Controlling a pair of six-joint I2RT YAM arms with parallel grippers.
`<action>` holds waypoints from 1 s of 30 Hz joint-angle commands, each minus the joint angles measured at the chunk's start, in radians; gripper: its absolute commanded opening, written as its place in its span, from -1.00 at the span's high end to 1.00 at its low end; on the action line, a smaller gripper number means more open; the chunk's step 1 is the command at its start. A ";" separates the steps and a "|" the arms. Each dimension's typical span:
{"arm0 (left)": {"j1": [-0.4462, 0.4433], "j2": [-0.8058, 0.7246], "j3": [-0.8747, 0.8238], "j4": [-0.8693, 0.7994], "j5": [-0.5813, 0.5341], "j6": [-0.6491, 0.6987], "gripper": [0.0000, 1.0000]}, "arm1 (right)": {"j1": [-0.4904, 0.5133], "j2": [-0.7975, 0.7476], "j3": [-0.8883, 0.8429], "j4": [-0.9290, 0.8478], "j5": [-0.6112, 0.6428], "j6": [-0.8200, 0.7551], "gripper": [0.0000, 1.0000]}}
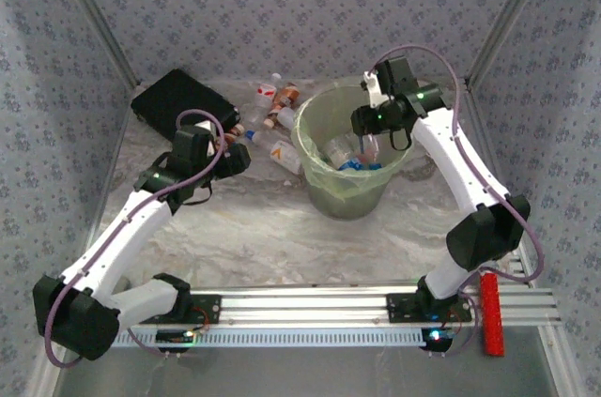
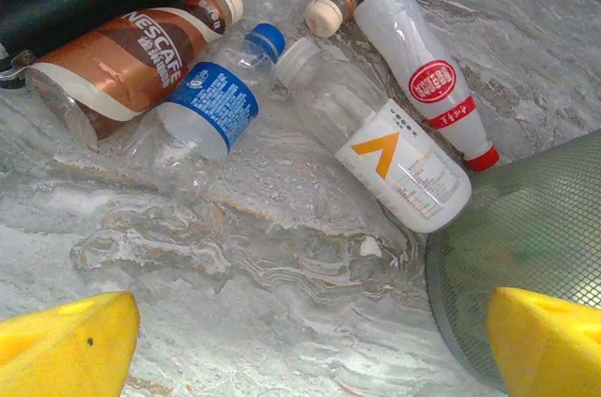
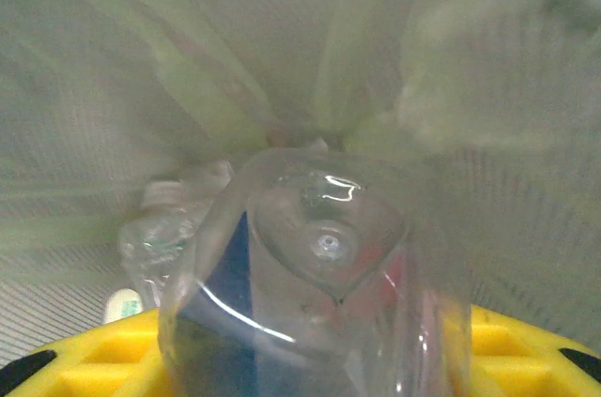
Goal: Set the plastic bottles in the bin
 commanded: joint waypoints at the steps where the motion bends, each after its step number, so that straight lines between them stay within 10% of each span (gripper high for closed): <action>1: 0.008 0.015 0.038 -0.030 -0.013 0.020 -0.89 | 0.007 0.011 -0.055 0.012 0.053 -0.003 -0.03; 30: 0.058 0.204 0.058 -0.009 -0.082 0.142 -0.89 | 0.049 -0.142 0.008 -0.017 -0.032 0.046 -0.72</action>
